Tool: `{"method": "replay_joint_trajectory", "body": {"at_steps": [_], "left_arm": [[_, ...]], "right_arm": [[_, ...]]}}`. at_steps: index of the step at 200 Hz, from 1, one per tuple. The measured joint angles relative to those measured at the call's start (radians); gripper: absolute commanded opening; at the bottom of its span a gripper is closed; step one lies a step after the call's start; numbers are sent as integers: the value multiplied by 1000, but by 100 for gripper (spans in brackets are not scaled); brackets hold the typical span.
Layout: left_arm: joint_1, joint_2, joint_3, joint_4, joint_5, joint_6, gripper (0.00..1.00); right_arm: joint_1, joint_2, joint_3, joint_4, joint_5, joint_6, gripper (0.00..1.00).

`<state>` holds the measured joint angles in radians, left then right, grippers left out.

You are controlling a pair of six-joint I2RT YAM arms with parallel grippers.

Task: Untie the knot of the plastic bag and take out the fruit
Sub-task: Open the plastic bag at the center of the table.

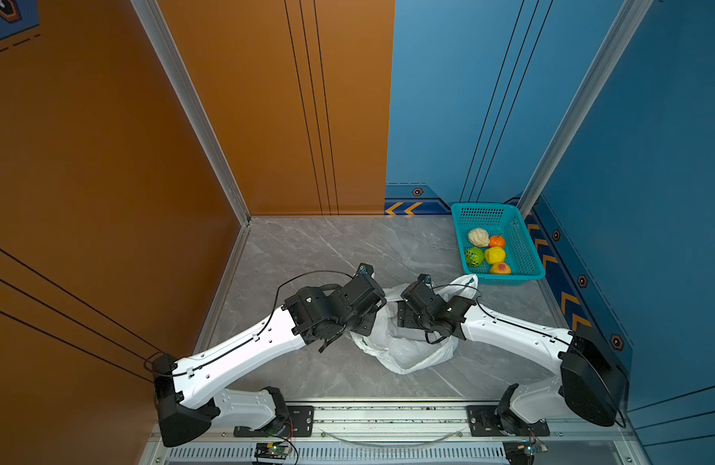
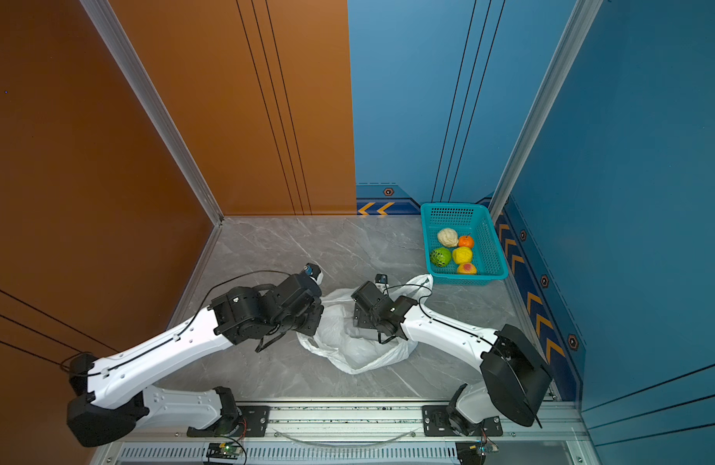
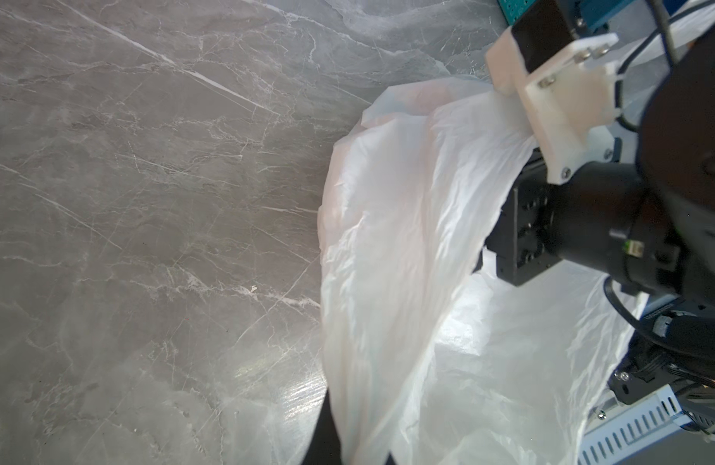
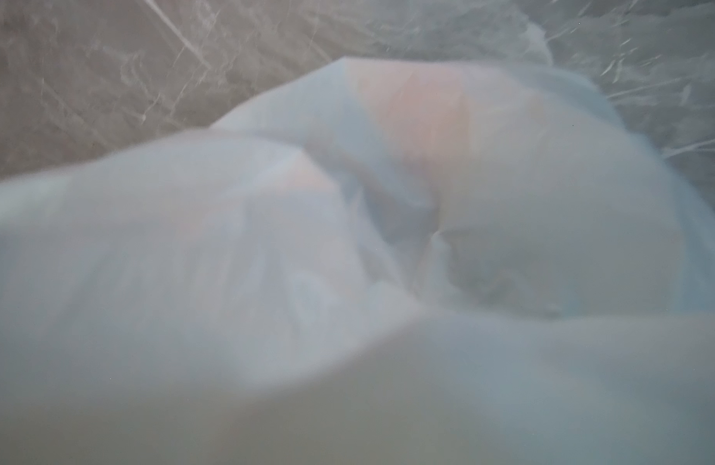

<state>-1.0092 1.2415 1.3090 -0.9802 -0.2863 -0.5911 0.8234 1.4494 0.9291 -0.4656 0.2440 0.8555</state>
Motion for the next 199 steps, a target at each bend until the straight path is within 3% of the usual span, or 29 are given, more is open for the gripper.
{"method": "replay_joint_trajectory", "body": {"at_steps": [31, 83, 130, 199], "left_arm": [[-10, -29, -32, 3, 18, -1, 0], [-26, -32, -84, 9, 29, -1, 0], [-37, -9, -63, 18, 29, 0, 0], [-49, 23, -16, 29, 29, 3, 0]], "right_arm": [[-29, -29, -8, -16, 159, 14, 90], [-149, -219, -13, -114, 337, -14, 92], [-153, -271, -4, -176, 242, -40, 98], [11, -271, 24, -227, 5, 11, 99]]}}
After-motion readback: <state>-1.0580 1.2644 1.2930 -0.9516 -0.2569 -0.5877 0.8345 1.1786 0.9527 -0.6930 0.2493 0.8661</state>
